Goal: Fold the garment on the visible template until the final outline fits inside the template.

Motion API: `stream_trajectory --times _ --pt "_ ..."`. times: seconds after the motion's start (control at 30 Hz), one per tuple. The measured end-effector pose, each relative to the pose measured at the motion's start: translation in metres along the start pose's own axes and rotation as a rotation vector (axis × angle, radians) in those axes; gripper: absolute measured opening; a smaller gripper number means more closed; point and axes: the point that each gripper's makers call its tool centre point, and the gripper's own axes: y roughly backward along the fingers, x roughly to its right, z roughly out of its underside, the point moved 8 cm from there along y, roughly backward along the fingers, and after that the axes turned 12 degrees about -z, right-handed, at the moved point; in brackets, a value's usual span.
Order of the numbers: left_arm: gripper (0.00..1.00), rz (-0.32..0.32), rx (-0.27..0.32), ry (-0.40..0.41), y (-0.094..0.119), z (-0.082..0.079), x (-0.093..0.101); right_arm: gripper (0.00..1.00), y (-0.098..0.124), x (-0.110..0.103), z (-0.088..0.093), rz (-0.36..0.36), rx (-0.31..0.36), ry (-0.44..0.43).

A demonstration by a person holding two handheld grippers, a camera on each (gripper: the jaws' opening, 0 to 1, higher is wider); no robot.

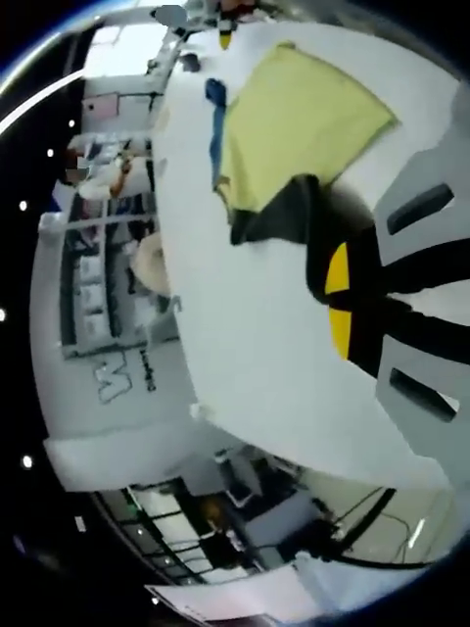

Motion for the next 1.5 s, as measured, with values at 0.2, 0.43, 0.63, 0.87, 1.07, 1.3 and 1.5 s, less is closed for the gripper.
stream_trajectory --times 0.2,0.43,0.63,0.87,1.07,1.3,1.5 --pt "0.05 -0.038 0.001 0.021 -0.013 -0.005 -0.018 0.25 0.000 -0.007 -0.003 -0.022 -0.020 0.027" --pt "0.05 -0.087 -0.003 0.071 -0.040 -0.008 -0.050 0.25 0.003 -0.017 0.003 -0.052 -0.055 0.039" --pt "0.05 -0.131 -0.005 0.070 -0.075 -0.024 -0.092 0.25 0.006 -0.017 0.007 -0.049 -0.081 0.031" --pt "0.05 -0.134 0.027 0.023 -0.116 -0.057 -0.117 0.25 0.008 -0.027 0.015 -0.045 -0.107 0.015" --pt "0.05 -0.124 0.004 0.006 -0.134 -0.043 -0.130 0.25 0.017 -0.040 0.025 -0.042 -0.120 -0.015" --pt "0.05 -0.136 -0.021 0.027 -0.119 -0.016 -0.132 0.25 0.020 -0.040 0.030 -0.031 -0.125 -0.032" --pt "0.05 -0.148 -0.048 0.021 -0.091 0.000 -0.132 0.25 0.021 -0.042 0.032 -0.034 -0.126 -0.040"
